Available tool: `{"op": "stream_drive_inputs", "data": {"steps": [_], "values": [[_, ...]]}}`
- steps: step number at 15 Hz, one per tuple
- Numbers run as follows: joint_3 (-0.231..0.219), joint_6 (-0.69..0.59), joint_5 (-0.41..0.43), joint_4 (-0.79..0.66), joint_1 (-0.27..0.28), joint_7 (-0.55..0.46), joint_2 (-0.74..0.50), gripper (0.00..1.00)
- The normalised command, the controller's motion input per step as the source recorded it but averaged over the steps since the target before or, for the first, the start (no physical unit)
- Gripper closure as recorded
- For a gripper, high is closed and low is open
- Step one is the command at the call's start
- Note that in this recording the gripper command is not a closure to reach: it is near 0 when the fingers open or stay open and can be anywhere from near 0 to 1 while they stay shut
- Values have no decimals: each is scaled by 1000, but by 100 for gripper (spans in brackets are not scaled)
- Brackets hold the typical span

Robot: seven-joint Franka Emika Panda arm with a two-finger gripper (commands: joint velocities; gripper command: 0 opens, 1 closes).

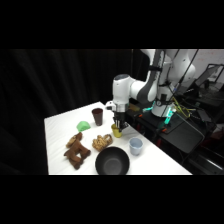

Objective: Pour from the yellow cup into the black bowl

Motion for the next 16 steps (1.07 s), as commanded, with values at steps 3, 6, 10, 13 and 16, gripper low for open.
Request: {"op": "stream_drive_inputs", "data": {"steps": [3,6,10,13,16], "values": [[-249,-449,-521,142,163,429,-272,18],[-28,-630,-326,124,121,293,-491,18],[169,-592,-99,133,67,145,-458,18],[235,-499,108,177,100,42,-305,18],[245,-290,203,264,160,25,-88,18]]}}
